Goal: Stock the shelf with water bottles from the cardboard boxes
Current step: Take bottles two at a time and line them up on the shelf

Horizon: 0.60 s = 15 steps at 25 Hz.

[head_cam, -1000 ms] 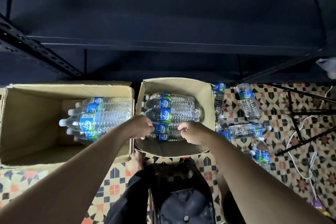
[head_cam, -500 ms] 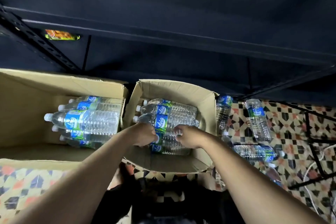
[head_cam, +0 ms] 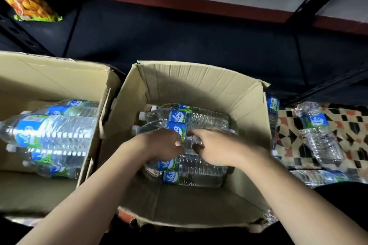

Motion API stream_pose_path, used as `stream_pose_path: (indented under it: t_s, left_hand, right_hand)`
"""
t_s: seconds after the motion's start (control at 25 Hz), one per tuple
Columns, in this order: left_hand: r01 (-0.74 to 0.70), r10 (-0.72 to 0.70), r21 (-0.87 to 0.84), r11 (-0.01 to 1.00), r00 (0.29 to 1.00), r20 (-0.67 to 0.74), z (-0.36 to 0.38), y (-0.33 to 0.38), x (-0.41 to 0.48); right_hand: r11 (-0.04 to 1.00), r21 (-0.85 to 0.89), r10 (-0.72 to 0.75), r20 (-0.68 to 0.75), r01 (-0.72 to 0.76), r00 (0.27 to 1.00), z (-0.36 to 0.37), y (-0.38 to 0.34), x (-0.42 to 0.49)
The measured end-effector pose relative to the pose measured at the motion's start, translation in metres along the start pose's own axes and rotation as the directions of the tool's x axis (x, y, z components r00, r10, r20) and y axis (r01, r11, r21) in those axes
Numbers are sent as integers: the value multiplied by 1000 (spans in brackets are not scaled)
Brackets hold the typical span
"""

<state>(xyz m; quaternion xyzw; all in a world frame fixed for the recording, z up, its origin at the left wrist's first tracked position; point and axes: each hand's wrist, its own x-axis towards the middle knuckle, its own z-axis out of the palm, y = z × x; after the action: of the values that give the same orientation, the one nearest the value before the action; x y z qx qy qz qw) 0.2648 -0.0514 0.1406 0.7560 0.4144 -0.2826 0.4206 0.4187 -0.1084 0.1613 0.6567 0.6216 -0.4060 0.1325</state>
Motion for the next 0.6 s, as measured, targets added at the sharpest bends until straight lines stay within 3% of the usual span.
stream_pose_path:
  t_s: [0.24, 0.4, 0.52, 0.6]
  left_hand:
    - [42, -45, 149, 988, 999, 15, 13, 1, 20]
    - [147, -141, 245, 958, 989, -41, 25, -7, 21]
    - [230, -219, 105, 967, 969, -112, 42, -15, 22]
    - [228, -217, 36, 973, 958, -188, 55, -22, 26]
  right_hand:
    - [993, -118, -35, -80, 25, 996, 0, 7, 8]
    - [989, -135, 45, -58, -53, 997, 21, 22, 36]
    - [980, -181, 79, -43, -86, 996, 42, 25, 51]
    - [964, -242, 82, -126, -110, 989, 53, 22, 55]
